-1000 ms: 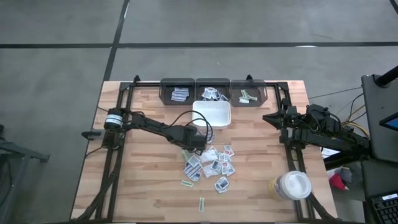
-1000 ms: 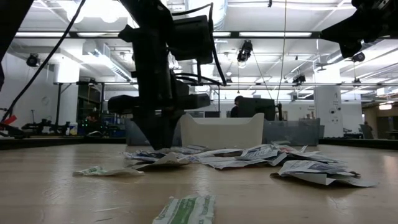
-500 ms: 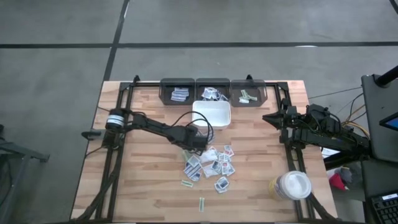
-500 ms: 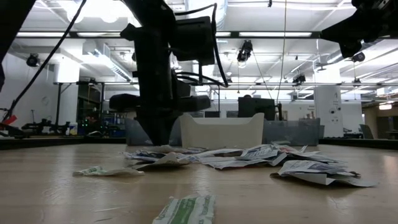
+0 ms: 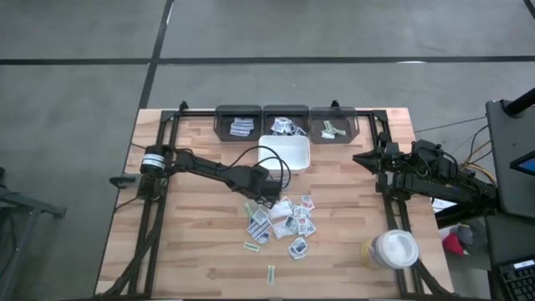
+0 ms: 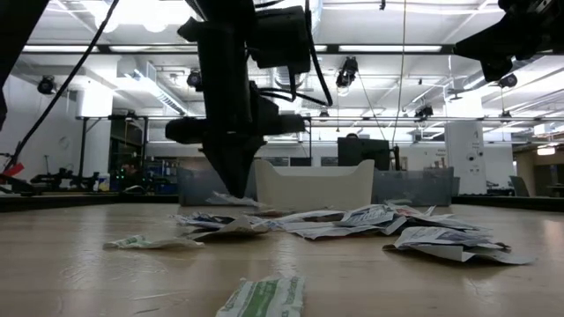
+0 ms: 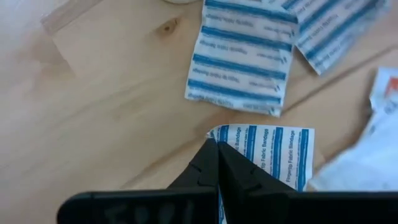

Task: Pick & Place First Aid Supplies
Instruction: Put the blue bandage pack into the left gray bin

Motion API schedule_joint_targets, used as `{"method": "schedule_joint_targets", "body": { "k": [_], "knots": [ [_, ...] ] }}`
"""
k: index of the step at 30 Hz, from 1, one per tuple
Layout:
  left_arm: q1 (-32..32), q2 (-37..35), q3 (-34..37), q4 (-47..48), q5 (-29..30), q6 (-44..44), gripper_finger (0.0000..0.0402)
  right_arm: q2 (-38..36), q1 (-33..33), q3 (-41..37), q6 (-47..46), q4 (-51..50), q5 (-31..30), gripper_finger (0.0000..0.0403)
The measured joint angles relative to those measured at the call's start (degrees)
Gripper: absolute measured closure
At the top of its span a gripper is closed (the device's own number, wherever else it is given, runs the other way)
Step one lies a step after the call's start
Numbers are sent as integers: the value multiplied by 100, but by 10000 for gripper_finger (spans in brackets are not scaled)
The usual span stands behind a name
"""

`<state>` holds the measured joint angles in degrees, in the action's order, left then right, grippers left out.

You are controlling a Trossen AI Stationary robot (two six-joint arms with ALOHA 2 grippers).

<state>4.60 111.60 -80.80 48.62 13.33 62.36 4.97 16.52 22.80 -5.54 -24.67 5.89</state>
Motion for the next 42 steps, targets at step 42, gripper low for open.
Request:
{"method": "schedule_joint_targets", "body": {
  "k": [42],
  "knots": [
    [96, -396, -2211, -1004, 1276, -2316, 401, 0, -1, -1, 2, -1, 0, 364]
  ]
}}
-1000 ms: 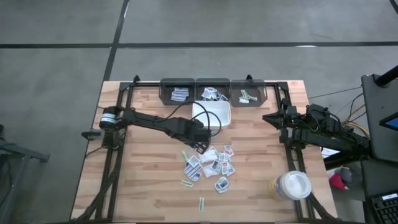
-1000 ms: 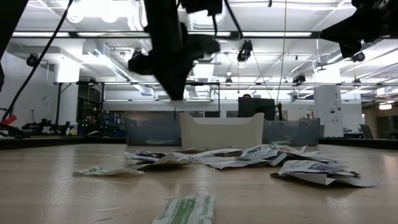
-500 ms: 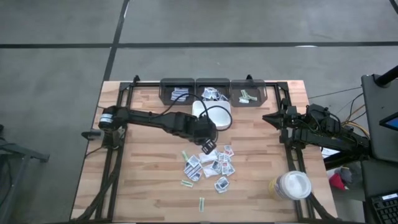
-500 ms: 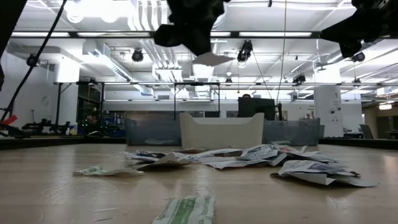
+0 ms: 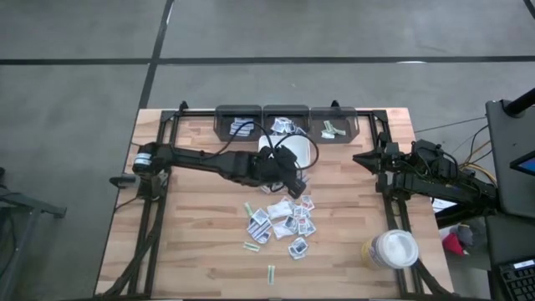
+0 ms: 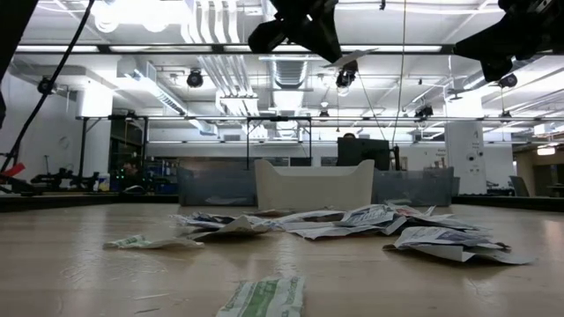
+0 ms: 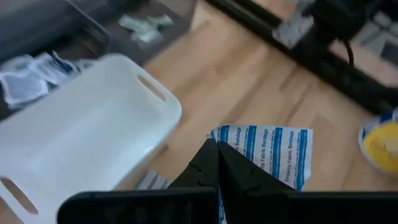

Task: Pick & Place First Aid Supplies
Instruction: Put the blue bandage pack into the left gray bin

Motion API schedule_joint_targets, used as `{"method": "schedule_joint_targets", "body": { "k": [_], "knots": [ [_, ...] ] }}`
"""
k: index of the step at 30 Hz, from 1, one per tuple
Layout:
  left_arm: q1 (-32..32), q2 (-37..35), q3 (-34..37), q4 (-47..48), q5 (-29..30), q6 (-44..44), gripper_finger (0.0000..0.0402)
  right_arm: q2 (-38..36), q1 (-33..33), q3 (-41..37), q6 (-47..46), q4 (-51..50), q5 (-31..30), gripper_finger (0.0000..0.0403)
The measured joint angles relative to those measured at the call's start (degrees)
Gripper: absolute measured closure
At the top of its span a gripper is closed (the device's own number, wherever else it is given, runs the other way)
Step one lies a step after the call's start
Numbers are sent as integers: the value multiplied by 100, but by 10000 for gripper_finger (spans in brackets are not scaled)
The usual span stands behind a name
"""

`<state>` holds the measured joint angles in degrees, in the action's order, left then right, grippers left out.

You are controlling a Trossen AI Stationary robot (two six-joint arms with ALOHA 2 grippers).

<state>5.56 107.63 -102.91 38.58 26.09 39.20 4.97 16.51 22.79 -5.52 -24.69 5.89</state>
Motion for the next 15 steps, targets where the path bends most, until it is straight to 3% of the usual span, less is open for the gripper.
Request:
{"method": "schedule_joint_targets", "body": {
  "k": [9, 15],
  "knots": [
    [-146, 0, 7, -51, 1022, 550, 402, 0, 0, 2, -2, 2, 0, 364],
    [-342, 0, 7, 32, 1153, 553, 402, 0, 2, 1, -2, 1, 0, 364]
  ]
}}
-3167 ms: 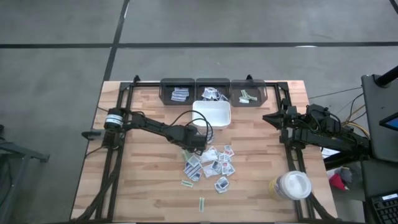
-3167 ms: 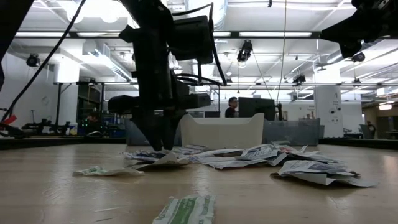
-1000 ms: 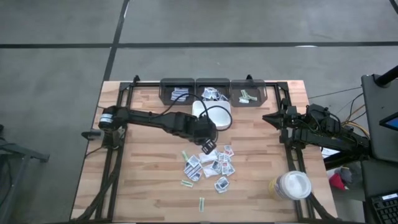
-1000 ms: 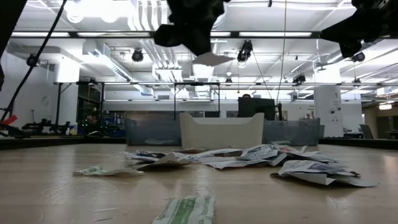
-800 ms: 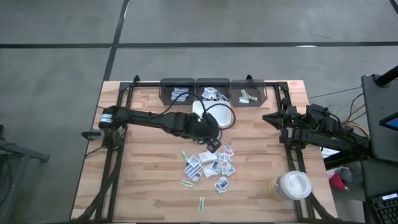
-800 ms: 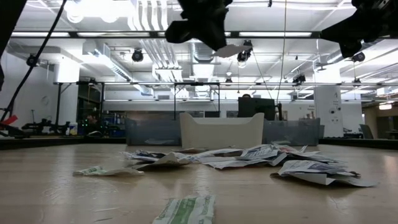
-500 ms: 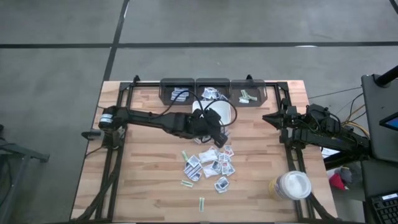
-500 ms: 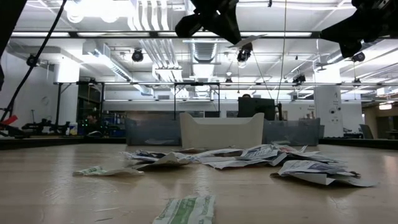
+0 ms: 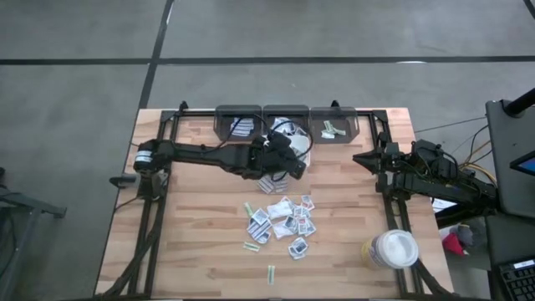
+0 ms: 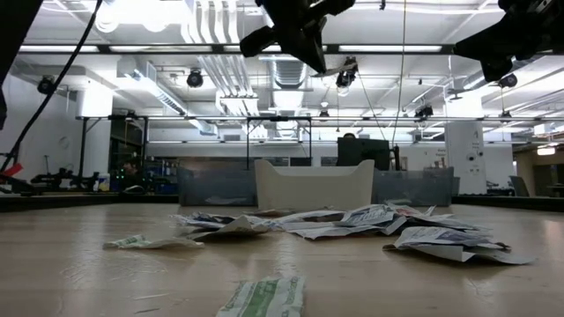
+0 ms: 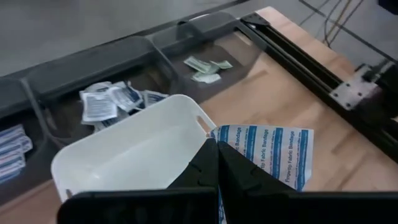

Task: Pick & Place First Aid Supplies
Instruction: Put the blue bandage pack into the left gray bin

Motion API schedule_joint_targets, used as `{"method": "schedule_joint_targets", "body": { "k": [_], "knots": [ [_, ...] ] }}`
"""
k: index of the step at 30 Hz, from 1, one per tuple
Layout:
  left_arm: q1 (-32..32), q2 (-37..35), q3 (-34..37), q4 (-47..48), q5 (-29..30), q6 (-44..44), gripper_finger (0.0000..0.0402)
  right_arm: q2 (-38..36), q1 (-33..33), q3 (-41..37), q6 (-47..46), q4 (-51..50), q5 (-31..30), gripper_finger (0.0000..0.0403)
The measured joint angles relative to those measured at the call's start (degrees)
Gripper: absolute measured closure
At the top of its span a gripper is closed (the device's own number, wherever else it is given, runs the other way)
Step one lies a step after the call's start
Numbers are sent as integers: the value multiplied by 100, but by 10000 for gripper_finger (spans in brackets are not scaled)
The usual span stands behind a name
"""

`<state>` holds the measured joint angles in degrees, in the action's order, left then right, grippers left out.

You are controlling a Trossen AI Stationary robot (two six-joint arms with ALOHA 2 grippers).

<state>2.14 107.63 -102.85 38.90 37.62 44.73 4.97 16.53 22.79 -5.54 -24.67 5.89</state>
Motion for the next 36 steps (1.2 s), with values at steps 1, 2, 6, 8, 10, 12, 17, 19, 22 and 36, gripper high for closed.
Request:
{"method": "schedule_joint_targets", "body": {
  "k": [1, 2, 6, 8, 10, 12, 17, 19, 22, 36],
  "knots": [
    [-43, 0, 0, 51, 0, 2, 402, 0, -1, 1, 0, -1, 0, 364],
    [-90, 0, 0, 107, 0, 4, 401, 0, -2, -1, 0, -1, 0, 364],
    [-267, 0, 2, 360, 3, 13, 402, 0, -1, 0, 1, -1, 0, 364],
    [-346, 0, 2, 511, 1, 15, 402, 0, 0, 1, 0, 1, 0, 364],
    [-414, 0, 2, 666, 0, 10, 401, 0, 0, -1, 0, 1, 0, 364],
    [-486, 0, 2, 821, 0, 9, 401, 0, -2, 1, 0, -1, 0, 364],
    [-698, 0, 2, 1209, -4, -124, 401, 0, -2, 0, 0, -1, 0, 364],
    [-804, 0, 2, 1331, 1, -168, 401, 0, -1, 0, 0, 0, 0, 364],
    [-984, 0, 2, 1453, -2, -345, 401, 1, 0, 1, 0, 0, -1, 364],
    [-2123, 0, 128, 1484, -58, -1348, 402, 0, 0, 1, 0, 1, -2, 364]
  ]
}}
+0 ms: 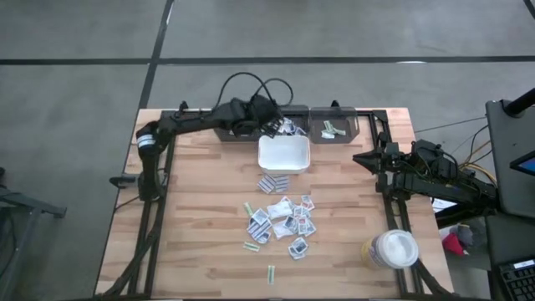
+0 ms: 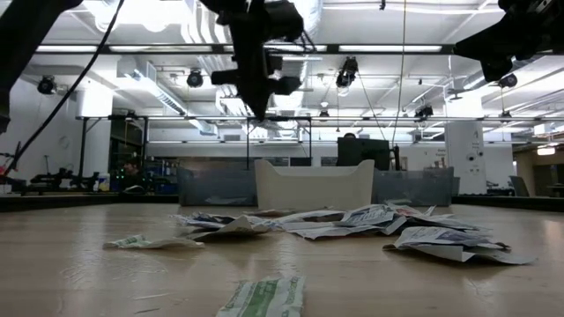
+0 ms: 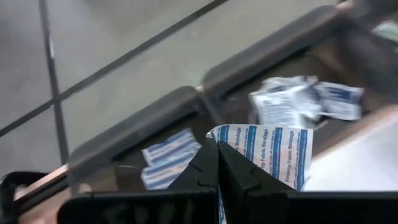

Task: Pick & Place First Aid Supplies
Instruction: Put the blue bandage pack into the left gray bin

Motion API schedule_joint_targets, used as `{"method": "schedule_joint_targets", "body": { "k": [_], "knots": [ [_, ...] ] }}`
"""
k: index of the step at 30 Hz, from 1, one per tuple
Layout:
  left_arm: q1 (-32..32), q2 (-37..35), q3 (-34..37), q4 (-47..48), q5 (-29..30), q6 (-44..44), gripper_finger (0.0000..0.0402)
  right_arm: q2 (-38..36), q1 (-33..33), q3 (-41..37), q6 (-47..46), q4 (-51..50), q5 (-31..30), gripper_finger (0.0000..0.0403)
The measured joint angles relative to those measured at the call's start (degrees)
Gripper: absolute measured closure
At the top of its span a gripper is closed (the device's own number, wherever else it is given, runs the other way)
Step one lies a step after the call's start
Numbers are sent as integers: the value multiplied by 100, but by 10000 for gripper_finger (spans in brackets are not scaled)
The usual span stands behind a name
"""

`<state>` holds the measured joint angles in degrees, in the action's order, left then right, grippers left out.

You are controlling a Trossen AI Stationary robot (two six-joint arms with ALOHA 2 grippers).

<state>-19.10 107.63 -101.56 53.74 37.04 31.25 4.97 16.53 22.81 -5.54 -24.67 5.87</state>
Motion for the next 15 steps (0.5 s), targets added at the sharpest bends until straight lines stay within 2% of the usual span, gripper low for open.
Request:
{"method": "schedule_joint_targets", "body": {
  "k": [9, 15],
  "knots": [
    [-814, 0, 499, -15, -251, -97, 401, 0, -2, 0, 0, -1, 0, 364],
    [-1214, 0, 994, -228, -649, -130, 402, 0, 0, 0, 0, -2, 0, 364]
  ]
}}
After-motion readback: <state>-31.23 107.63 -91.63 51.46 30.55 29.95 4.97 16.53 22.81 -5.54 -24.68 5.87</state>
